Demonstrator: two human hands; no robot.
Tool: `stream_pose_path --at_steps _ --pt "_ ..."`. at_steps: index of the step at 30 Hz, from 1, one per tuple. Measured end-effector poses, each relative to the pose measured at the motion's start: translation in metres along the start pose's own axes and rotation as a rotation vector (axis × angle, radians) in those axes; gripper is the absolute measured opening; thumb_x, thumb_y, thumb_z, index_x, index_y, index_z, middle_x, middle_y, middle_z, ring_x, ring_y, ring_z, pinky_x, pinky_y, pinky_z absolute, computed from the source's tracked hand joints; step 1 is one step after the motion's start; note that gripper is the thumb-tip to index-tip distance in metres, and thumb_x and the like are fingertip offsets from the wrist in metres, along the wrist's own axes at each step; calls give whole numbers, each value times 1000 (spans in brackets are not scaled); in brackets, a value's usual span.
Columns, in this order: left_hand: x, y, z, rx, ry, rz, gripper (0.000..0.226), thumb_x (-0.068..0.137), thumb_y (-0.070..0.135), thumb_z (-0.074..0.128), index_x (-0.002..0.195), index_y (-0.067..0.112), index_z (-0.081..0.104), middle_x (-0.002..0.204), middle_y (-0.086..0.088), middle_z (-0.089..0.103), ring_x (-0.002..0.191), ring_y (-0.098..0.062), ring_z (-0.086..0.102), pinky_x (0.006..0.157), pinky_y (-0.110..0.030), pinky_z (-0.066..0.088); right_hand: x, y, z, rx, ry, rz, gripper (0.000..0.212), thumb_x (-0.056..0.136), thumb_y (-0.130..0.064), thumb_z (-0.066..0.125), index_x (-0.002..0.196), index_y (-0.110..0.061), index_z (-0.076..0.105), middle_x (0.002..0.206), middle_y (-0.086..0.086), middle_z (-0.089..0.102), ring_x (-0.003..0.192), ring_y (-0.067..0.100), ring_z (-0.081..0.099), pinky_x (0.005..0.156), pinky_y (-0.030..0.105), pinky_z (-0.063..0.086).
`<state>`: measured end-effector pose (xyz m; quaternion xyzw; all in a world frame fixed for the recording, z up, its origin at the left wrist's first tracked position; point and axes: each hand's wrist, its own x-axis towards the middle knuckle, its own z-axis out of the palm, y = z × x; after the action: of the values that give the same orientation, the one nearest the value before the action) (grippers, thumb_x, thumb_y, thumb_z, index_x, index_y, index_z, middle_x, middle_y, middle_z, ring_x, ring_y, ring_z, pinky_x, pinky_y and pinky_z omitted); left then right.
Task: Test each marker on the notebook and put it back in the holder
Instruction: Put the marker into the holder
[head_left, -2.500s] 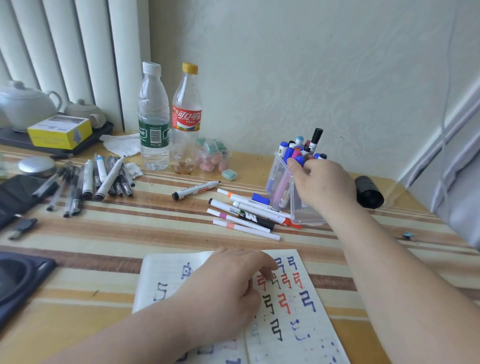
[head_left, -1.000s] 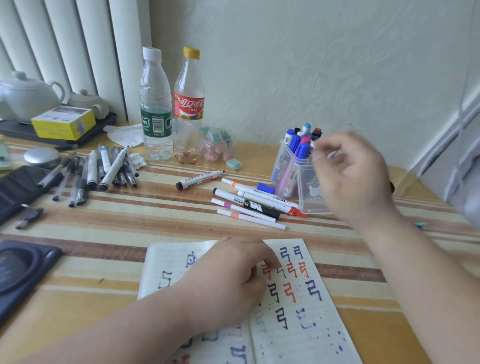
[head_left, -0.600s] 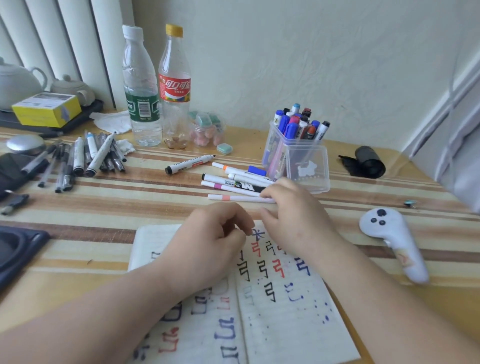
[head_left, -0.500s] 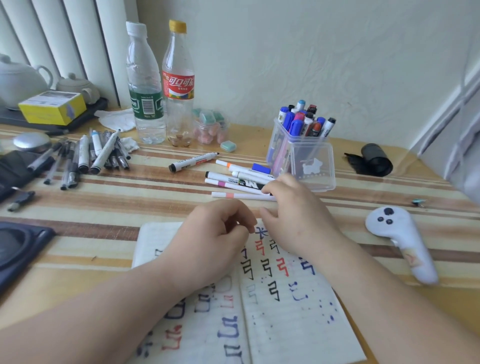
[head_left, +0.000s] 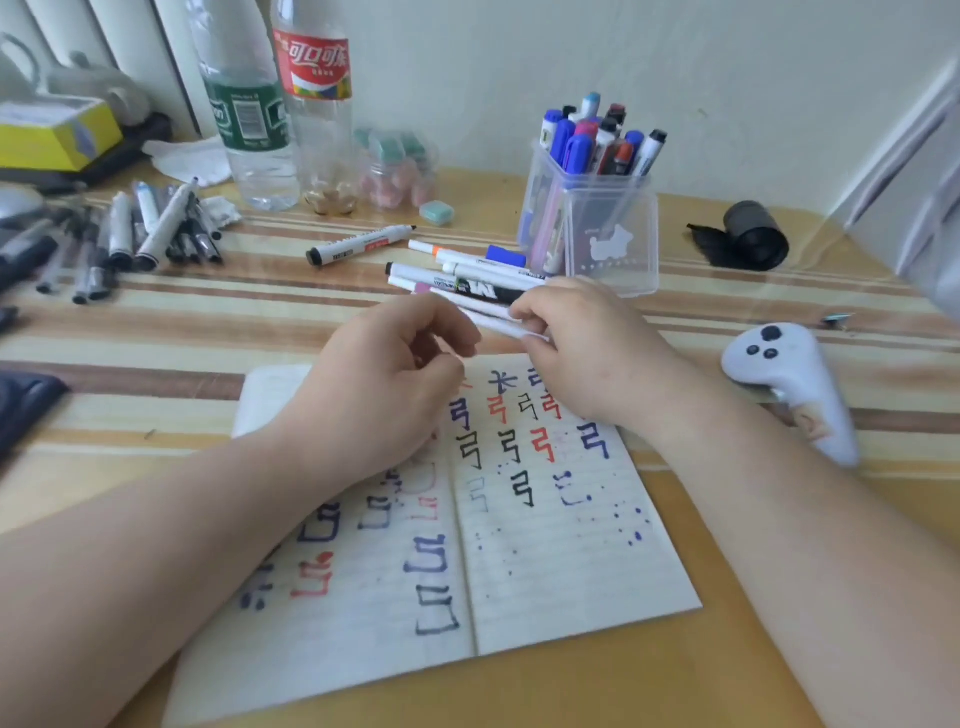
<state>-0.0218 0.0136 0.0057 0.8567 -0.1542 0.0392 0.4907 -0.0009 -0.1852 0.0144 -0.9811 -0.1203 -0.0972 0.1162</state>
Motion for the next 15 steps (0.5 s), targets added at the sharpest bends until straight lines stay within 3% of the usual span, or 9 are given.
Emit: stream_pose_path --at_steps 3,5,7,10,13,15 --pt "-1 -2 2 25 66 34 30 87 7 59 104 32 61 91 14 59 69 2 59 63 -6 42 -6 0 -9 71 14 -31 21 97 -14 54 111 -17 69 99 -5 53 100 14 53 84 23 39" --pt "-1 -4 3 39 97 90 32 90 12 63 115 32 55 109 14 57 75 6 58 68 -4 41 -13 -3 -22 197 64 17 16 95 -14 55 99 -18 70 87 -10 55 79 1 52 66 11 36" --pt "0 -6 3 62 84 136 36 93 24 67 126 32 52 120 12 55 77 2 59 69 -5 42 -22 -7 -34 325 122 59 13 93 -16 59 90 -18 71 69 -15 56 63 -3 51 57 9 35" --pt "-2 -5 4 107 2 219 29 93 37 69 120 36 59 108 21 62 76 -8 58 65 -9 42 -34 -15 -52 465 167 75 15 94 -19 63 86 -18 75 51 -19 53 49 2 48 49 12 33" --pt "-8 1 4 142 -46 328 7 93 33 70 95 37 64 80 35 58 64 -5 54 58 -10 38 -42 -20 -65 583 218 68 17 94 -22 66 79 -23 74 51 -17 58 51 5 53 54 20 42" --pt "-10 2 3 150 -36 358 7 93 33 70 89 36 65 70 29 58 58 -4 51 53 -11 34 -47 -17 -68 793 280 101 15 89 -24 69 75 -24 75 54 -9 61 52 11 57 58 29 47"
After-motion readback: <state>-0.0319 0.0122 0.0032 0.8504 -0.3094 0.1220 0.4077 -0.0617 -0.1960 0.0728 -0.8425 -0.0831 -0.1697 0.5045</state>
